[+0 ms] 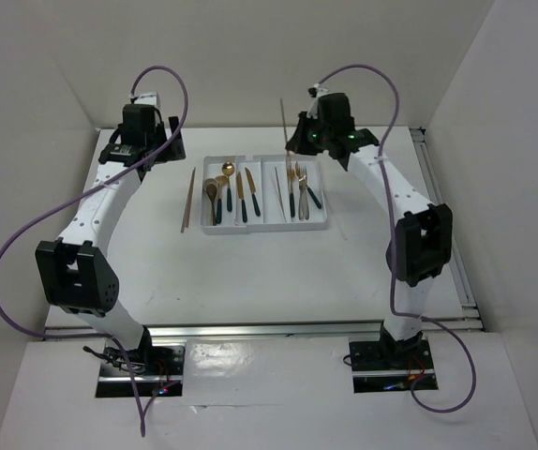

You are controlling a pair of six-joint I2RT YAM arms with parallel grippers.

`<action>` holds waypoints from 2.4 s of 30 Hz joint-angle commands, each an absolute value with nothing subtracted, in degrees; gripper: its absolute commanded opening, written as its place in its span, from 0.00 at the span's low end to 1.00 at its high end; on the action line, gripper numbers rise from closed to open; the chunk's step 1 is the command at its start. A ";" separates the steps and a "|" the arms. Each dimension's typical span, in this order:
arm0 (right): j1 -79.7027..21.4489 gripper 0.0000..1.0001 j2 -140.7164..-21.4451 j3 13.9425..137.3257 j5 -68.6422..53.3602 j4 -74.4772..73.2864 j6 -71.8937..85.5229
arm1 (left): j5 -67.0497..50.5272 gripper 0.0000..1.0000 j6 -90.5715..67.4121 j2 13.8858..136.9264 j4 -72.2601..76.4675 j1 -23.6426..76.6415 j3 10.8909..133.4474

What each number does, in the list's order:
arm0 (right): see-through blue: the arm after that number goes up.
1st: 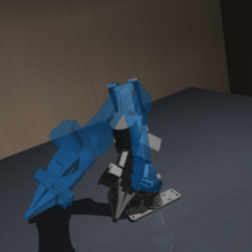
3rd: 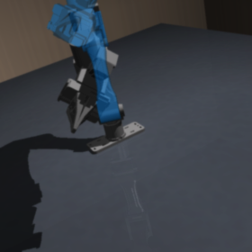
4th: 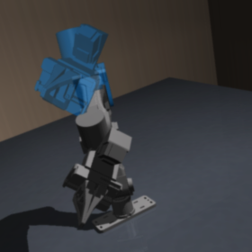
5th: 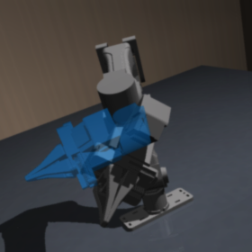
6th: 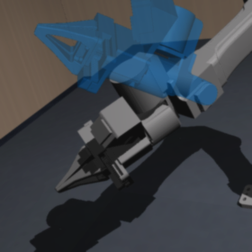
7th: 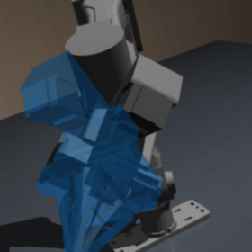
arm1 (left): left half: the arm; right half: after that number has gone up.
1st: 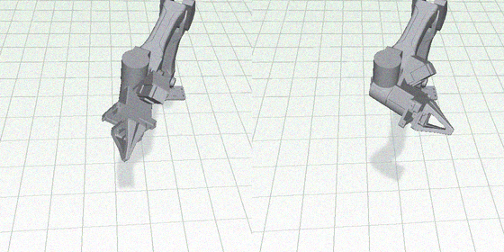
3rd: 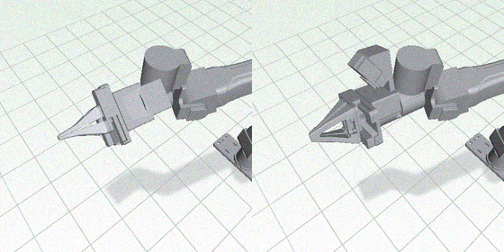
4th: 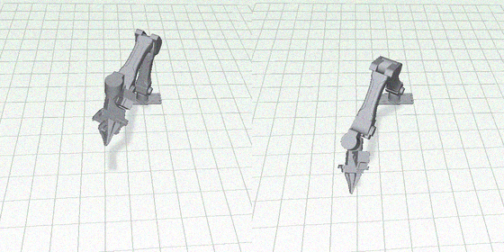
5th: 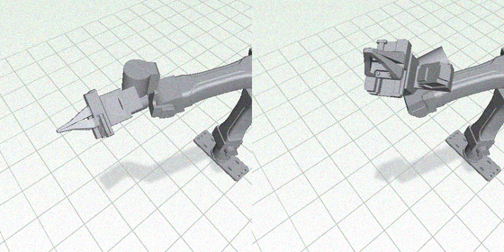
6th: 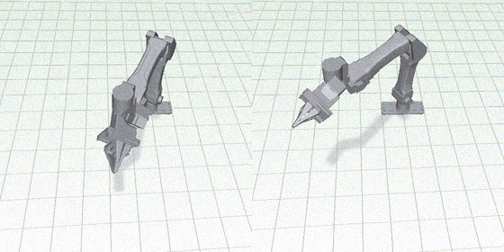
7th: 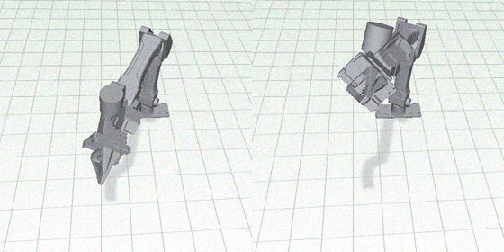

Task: Sort the eating utensils into containers

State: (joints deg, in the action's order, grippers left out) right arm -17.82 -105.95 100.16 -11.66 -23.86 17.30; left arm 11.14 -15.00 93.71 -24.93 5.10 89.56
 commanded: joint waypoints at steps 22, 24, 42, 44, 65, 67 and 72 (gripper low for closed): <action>-23.82 0.00 -126.64 107.31 -13.71 -27.69 32.96 | 18.81 1.00 -15.73 83.94 -22.32 4.83 82.09; -23.82 0.00 -127.26 106.09 -13.71 -27.69 32.26 | 18.81 1.00 -15.73 83.94 -22.32 4.83 82.62; -18.98 0.54 -107.89 93.36 -11.36 -22.42 15.66 | 14.06 1.00 -15.12 87.97 -21.27 4.83 82.61; -18.98 0.53 -101.64 88.02 -9.68 -22.41 10.30 | 13.54 1.00 -15.12 89.29 -22.84 4.83 83.40; -10.99 0.47 -87.80 61.35 -6.15 -22.77 -14.58 | 10.37 1.00 -14.59 93.69 -23.99 5.36 88.51; -10.99 0.45 -89.81 60.64 -6.15 -22.07 -14.59 | 10.37 1.00 -14.59 93.16 -23.99 5.36 88.51; -10.28 0.43 -94.21 61.87 -9.13 -21.01 -14.59 | 10.99 1.00 -14.59 93.16 -24.52 5.36 88.51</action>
